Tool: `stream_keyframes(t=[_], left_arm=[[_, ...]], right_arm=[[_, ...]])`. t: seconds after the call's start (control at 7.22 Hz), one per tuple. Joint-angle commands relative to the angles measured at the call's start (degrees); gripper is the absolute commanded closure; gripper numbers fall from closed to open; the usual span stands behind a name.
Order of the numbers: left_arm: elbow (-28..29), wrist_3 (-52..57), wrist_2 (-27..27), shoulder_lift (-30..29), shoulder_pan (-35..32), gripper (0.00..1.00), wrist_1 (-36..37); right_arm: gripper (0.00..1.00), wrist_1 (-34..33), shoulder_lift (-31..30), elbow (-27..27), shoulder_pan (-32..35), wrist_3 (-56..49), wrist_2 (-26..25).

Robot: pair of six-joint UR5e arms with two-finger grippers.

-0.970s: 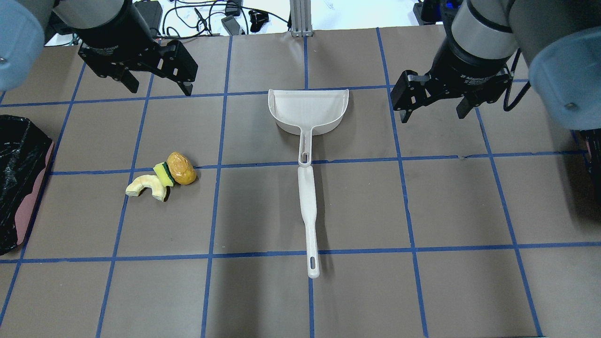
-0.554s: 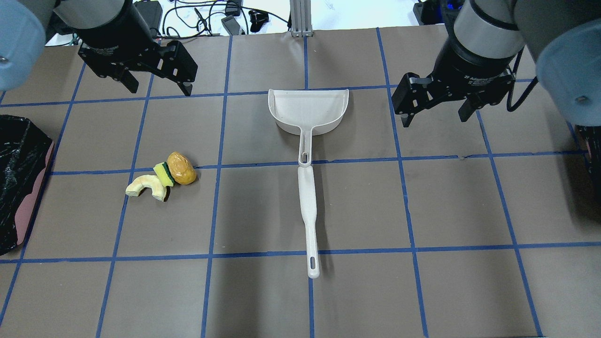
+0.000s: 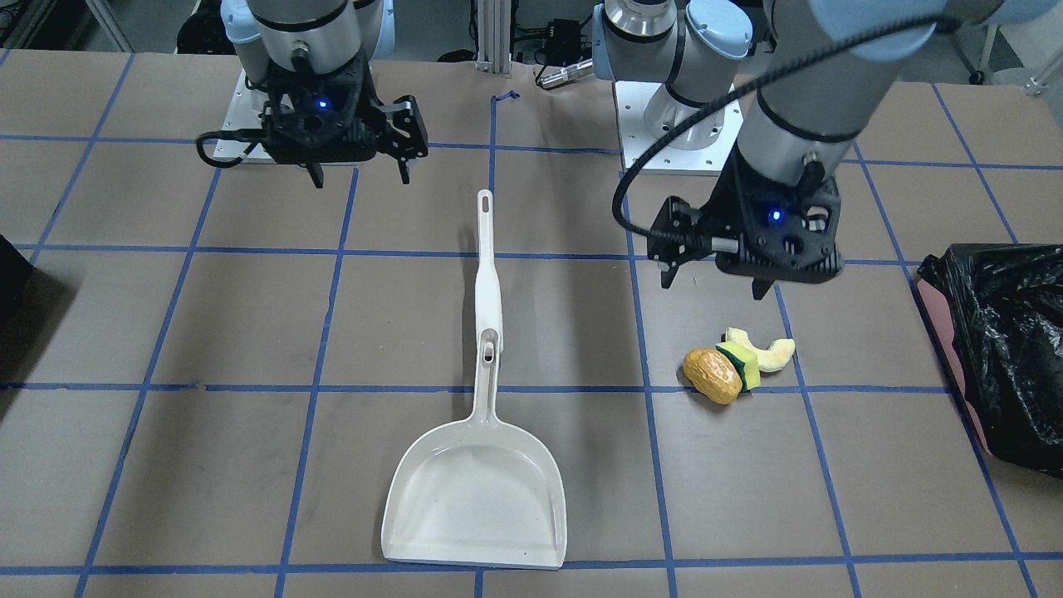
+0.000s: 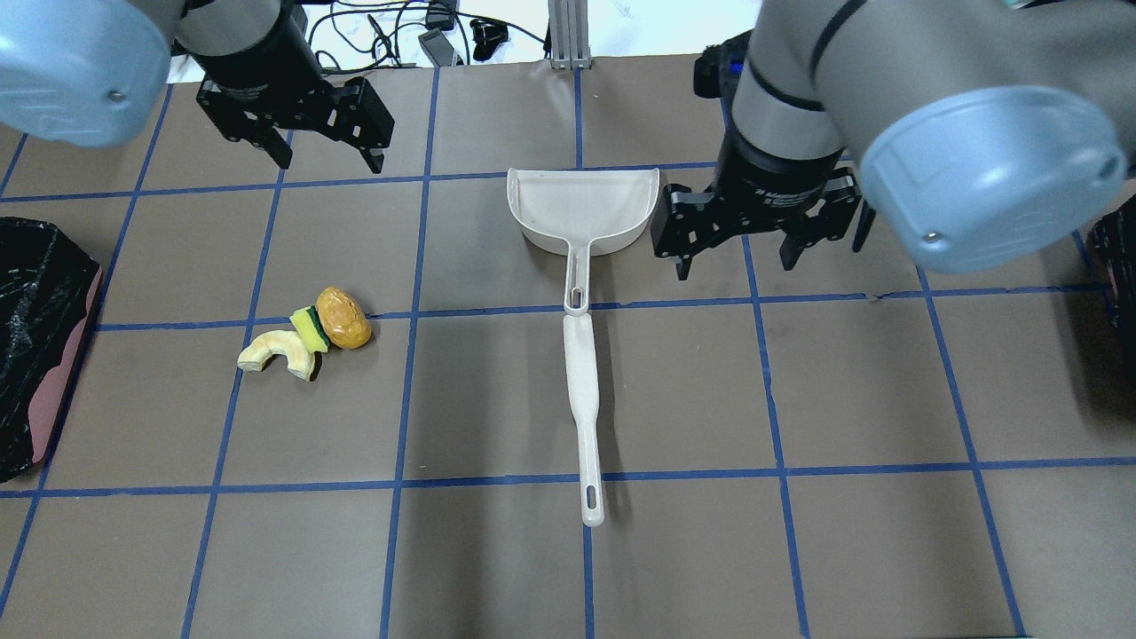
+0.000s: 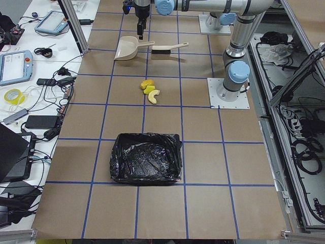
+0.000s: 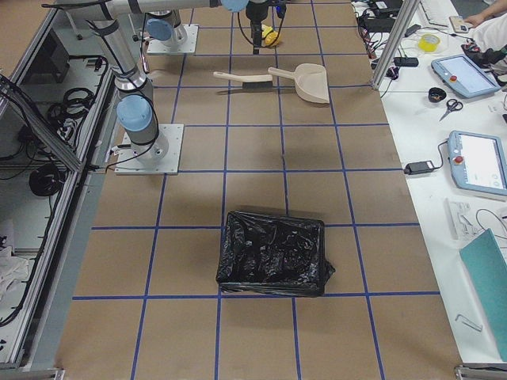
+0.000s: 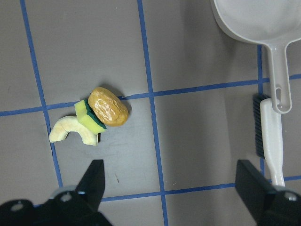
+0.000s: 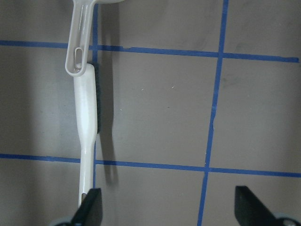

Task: Sweep and dump trash in nearest bin
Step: 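Reach both grippers to the white dustpan handle, left nearer the pan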

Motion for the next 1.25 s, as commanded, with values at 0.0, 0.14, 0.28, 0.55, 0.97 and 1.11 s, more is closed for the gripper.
stream_keyframes(t=[0.0, 0.14, 0.28, 0.55, 0.97, 1.11], left_arm=[[3.51, 0.52, -0.25, -10.05, -0.05, 0.0, 6.05], [7.63, 0.53, -0.43, -14.62, -0.4, 0.0, 6.05], [10.98, -0.69, -1.38, -18.58, -2.32, 0.0, 6.14], [16.0, -6.75, -2.01, -24.92, -6.62, 0.0, 7.45], [16.81, -13.52, -5.08, -28.29, -13.3, 0.0, 7.37], [15.85, -14.67, -5.0, -28.64, -15.41, 0.0, 6.5]], right_arm=[[0.0, -6.23, 1.71, 4.57, 5.49, 3.43, -0.02], [0.0, -12.53, 1.71, 9.39, 7.34, 3.7, -0.11], [0.0, -17.56, 1.71, 14.05, 8.49, 4.31, -0.11], [0.0, -23.74, 1.89, 20.22, 11.64, 8.18, -0.11], [0.04, -23.94, 3.98, 21.21, 16.22, 11.52, 0.15], [0.04, -24.02, 5.04, 22.0, 16.58, 11.52, 0.06]])
